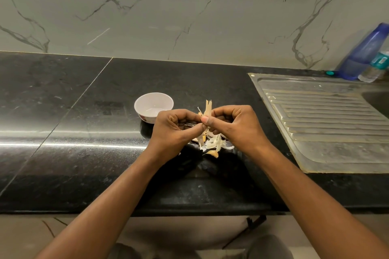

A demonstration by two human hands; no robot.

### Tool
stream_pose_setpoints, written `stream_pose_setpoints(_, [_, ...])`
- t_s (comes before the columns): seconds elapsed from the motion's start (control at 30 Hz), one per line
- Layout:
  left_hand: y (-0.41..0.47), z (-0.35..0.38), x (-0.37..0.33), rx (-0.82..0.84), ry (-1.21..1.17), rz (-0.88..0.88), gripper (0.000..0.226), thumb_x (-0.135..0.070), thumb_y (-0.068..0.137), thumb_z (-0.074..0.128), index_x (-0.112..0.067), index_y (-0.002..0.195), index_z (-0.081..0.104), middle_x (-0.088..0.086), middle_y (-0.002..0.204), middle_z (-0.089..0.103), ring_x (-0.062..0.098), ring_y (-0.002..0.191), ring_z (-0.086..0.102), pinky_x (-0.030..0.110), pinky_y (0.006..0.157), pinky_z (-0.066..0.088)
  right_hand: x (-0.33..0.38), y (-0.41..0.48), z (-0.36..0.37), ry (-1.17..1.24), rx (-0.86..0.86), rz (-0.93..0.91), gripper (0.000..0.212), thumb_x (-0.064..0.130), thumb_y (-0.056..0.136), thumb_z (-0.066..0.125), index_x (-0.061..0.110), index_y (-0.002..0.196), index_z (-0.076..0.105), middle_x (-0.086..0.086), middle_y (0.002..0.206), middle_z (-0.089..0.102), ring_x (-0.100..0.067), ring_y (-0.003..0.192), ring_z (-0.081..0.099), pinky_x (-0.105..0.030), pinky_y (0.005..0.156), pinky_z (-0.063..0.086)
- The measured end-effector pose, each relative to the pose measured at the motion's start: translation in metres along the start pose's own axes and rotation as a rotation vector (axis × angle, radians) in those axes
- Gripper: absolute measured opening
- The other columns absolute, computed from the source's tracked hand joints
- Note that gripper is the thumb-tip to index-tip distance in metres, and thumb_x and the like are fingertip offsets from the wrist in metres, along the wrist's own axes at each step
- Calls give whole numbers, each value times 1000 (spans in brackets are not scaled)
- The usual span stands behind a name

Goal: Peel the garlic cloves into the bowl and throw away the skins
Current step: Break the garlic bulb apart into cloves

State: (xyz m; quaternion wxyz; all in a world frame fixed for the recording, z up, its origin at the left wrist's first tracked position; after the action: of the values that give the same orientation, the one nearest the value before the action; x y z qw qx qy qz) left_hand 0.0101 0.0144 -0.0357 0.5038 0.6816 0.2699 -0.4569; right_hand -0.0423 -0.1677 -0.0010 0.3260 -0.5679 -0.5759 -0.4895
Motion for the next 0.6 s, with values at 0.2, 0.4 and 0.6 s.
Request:
stream_pose_setpoints(0.2, [1, 0, -2, 115, -31, -31, 34, -2, 91, 80, -2, 124, 73, 8, 104, 81, 26, 97, 80, 39, 88, 65, 0, 2, -8, -14, 101, -3, 17, 19, 90, 86, 11, 104, 80, -4, 90, 81, -11, 78, 76, -21, 73, 59])
stream_pose_setpoints(0.4, [0, 0, -1, 150, -9, -45, 27, -3, 95, 76, -1, 121, 75, 8, 109, 81, 25, 103, 78, 42, 94, 63, -2, 3, -9, -60, 182, -20, 11, 26, 97, 78, 17, 104, 75, 5, 87, 75, -8, 79, 69, -21, 74, 58])
stream_pose_setpoints(0.6, [0, -2, 0, 113, 51, -21, 24, -3, 93, 78, -4, 117, 78, 6, 106, 82, 23, 101, 79, 46, 93, 64, -5, 3, -4, -151, 192, -60, 11, 32, 103, 72, 20, 104, 72, 2, 89, 72, -12, 82, 68, -31, 79, 60])
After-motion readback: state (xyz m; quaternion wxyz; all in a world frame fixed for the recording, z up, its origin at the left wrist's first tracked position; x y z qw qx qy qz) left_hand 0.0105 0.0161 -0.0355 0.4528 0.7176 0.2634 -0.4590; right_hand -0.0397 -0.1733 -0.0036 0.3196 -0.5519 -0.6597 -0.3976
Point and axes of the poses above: each hand's wrist, its own y-axis towards the middle knuckle, its own z-axis out of the palm, x = y × z, the point moved 2 cm from there along y, towards the middle knuckle
